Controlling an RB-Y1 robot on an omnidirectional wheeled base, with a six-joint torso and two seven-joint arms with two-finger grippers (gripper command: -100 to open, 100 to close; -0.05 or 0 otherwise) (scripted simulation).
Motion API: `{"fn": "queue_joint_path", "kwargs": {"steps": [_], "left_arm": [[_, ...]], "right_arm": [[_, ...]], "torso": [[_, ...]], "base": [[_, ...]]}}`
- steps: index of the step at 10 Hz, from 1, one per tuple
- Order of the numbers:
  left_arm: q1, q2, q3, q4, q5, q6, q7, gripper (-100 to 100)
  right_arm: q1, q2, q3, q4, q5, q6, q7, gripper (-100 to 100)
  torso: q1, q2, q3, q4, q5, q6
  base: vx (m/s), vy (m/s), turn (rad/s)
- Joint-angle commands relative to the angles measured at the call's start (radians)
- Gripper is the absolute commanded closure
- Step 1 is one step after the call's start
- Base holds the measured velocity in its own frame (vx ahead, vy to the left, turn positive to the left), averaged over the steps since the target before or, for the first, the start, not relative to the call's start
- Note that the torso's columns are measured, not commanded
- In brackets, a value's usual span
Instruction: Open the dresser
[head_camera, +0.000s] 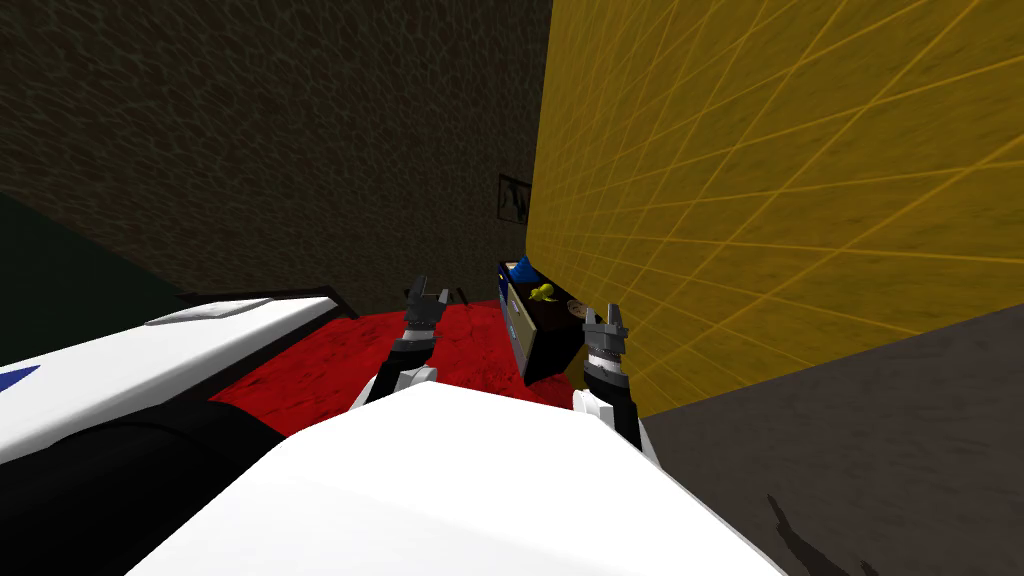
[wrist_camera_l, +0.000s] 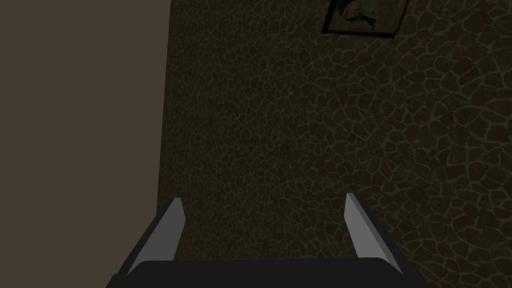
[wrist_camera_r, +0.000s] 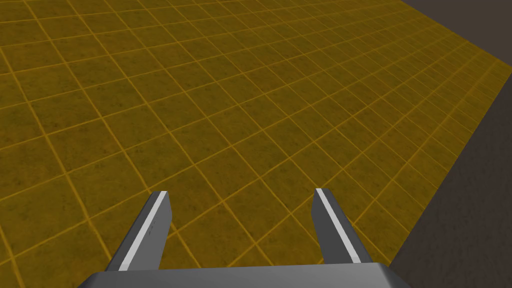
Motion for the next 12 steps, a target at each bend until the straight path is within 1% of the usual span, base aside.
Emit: {"fn": "queue_joint_path", "kwargs": {"steps": [1, 3, 9, 10, 11, 12], "left_arm": [[0.0, 0.0, 0.0, 0.0, 0.0, 0.0, 0.0, 0], [0.0, 0.0, 0.0, 0.0, 0.0, 0.0, 0.0, 0], [0.0, 0.0, 0.0, 0.0, 0.0, 0.0, 0.0, 0], [0.0, 0.0, 0.0, 0.0, 0.0, 0.0, 0.0, 0], [0.0, 0.0, 0.0, 0.0, 0.0, 0.0, 0.0, 0], [0.0, 0.0, 0.0, 0.0, 0.0, 0.0, 0.0, 0]], "right_arm": [[0.0, 0.0, 0.0, 0.0, 0.0, 0.0, 0.0, 0], [0.0, 0.0, 0.0, 0.0, 0.0, 0.0, 0.0, 0], [0.0, 0.0, 0.0, 0.0, 0.0, 0.0, 0.0, 0], [0.0, -0.038, 0.001, 0.014, 0.01, 0.014, 0.001, -100], [0.001, -0.063, 0.002, 0.029, 0.02, 0.028, 0.002, -100], [0.002, -0.088, 0.004, 0.048, 0.032, 0.046, 0.003, -100]], "torso": [[0.0, 0.04, -0.082, 0.041, 0.0, 0.0], [0.0, 0.175, -0.351, 0.176, 0.0, 0.0], [0.0, 0.618, -1.234, 0.617, 0.0, 0.0], [0.0, 0.691, -1.382, 0.691, 0.0, 0.0], [0.002, 0.725, -1.451, 0.724, 0.0, 0.0], [0.003, 0.734, -1.471, 0.734, 0.001, 0.0]], "base": [[0.0, 0.0, 0.0], [0.0, 0.0, 0.0], [0.0, 0.0, 0.0], [0.017, 0.032, 0.023], [0.02, 0.075, 0.03], [0.036, 0.106, 0.042]]}}
